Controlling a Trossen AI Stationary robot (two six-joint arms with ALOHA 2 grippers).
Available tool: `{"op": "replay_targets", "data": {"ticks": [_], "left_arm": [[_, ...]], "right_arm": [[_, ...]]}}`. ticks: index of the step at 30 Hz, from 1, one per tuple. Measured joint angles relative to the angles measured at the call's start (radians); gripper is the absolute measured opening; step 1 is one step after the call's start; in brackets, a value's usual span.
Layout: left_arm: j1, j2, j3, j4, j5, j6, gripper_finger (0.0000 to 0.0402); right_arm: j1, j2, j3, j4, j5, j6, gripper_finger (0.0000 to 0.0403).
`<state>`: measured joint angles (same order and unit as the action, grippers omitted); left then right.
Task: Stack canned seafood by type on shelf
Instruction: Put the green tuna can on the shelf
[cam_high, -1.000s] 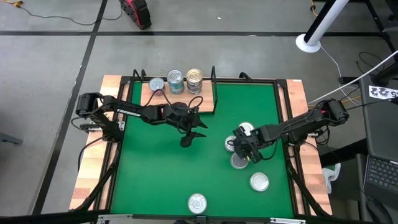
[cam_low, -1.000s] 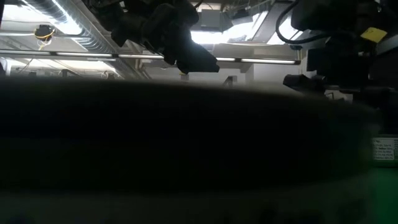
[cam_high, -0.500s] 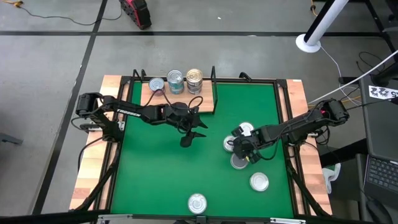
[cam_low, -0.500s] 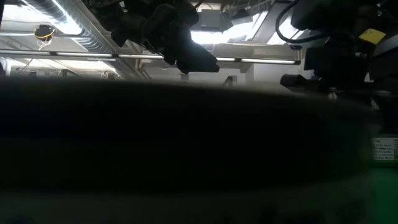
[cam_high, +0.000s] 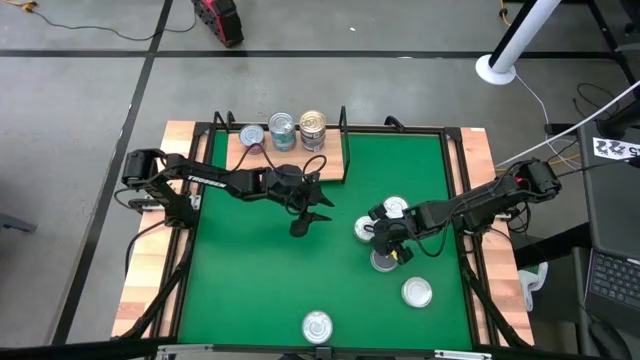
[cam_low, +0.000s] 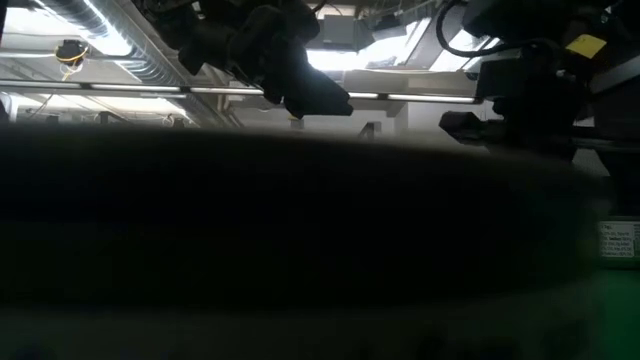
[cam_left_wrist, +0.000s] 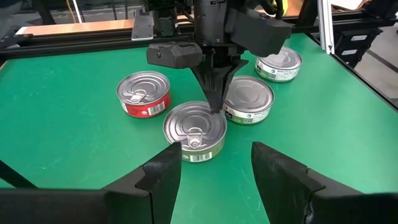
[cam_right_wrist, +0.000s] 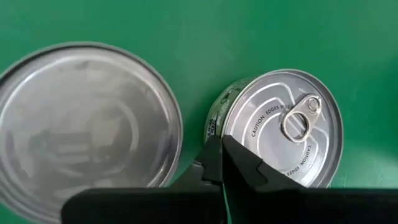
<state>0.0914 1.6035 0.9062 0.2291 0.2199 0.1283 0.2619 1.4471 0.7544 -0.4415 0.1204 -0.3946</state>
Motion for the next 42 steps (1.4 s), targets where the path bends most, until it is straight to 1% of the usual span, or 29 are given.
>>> {"op": "replay_targets", "data": {"ticks": [9,13,18,21,24,27,29,33,38,42], "left_arm": [[-0.019,0.0,0.0,0.011,0.0,-0.016,0.0189],[-0.062,0.0,0.0,0.049,-0.009,0.053,0.0189],[-0.126,0.0,0.0,0.068,-0.11,0.205,0.0189],[-0.156,0.011,0.0,0.086,-0.162,0.266,0.0189],[-0.177,0.06,0.0,0.137,-0.187,0.302,0.0189],[-0.193,0.124,0.0,0.191,-0.216,0.371,0.0189],[-0.2,0.162,0.0,0.231,-0.247,0.423,0.0189],[-0.209,0.221,0.0,0.26,-0.305,0.505,0.0189],[-0.211,0.257,0.0,0.281,-0.393,0.56,0.0189],[-0.209,0.259,0.0,0.278,-0.412,0.597,0.0189]], "right_arm": [[-0.001,0.0,0.0,0.08,0.0,0.0,0.0002],[-0.001,0.0,0.0,0.131,0.001,0.001,0.0001],[-0.001,0.0,0.0,0.169,0.002,0.001,0.0001],[-0.001,0.0,0.0,0.175,0.021,0.001,0.0001],[-0.008,0.0,0.0,0.204,0.027,0.001,0.0001],[-0.023,0.0,0.0,0.234,0.027,0.023,0.0001],[-0.039,0.0,0.0,0.251,0.026,0.043,0.0001],[-0.07,0.0,0.0,0.282,0.02,0.072,0.0001],[-0.103,0.0,0.0,0.329,0.018,0.102,0.0001],[-0.125,0.0,0.0,0.37,-0.007,0.111,0.0001]]}}
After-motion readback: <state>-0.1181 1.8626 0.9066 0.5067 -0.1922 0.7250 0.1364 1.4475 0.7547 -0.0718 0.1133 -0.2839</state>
